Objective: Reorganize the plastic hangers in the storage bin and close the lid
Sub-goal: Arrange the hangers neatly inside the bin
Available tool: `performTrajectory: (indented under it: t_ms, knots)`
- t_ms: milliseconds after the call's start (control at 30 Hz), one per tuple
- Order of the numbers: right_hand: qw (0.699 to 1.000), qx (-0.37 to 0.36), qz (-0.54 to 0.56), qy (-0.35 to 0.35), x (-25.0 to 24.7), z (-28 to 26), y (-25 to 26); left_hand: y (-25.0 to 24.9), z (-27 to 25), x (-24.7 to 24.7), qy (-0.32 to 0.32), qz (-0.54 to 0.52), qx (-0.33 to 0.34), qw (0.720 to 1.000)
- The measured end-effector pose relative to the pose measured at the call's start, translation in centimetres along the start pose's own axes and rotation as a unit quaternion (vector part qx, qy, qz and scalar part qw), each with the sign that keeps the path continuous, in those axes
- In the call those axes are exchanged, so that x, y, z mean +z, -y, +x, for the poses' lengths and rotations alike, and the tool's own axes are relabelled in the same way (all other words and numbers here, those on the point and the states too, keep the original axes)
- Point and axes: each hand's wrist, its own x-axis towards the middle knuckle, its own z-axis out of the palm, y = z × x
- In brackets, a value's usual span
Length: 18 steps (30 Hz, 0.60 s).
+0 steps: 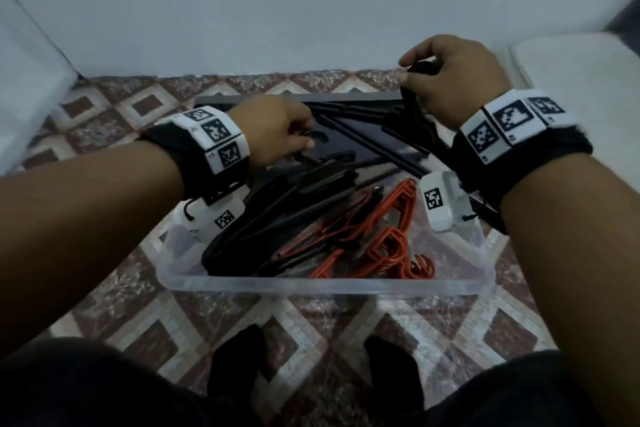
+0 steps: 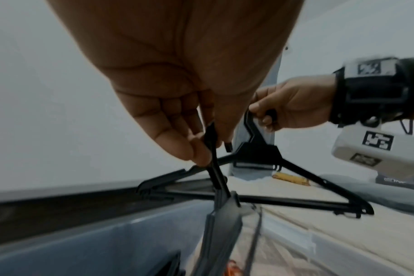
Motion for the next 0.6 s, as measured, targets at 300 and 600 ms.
performTrajectory:
  t_ms: [300, 600]
  knots:
    - [0.989, -0.078, -0.013, 0.122, 0.5, -2.4, 4.0, -1.7, -2.8, -1.8, -0.123, -0.085, 0.052, 0.987]
    - [0.972, -0.092, 0.014, 0.214, 1.5, -2.8, 4.7, -4.0, -1.4, -1.0, -0.254, -0.178, 0.024, 0.950]
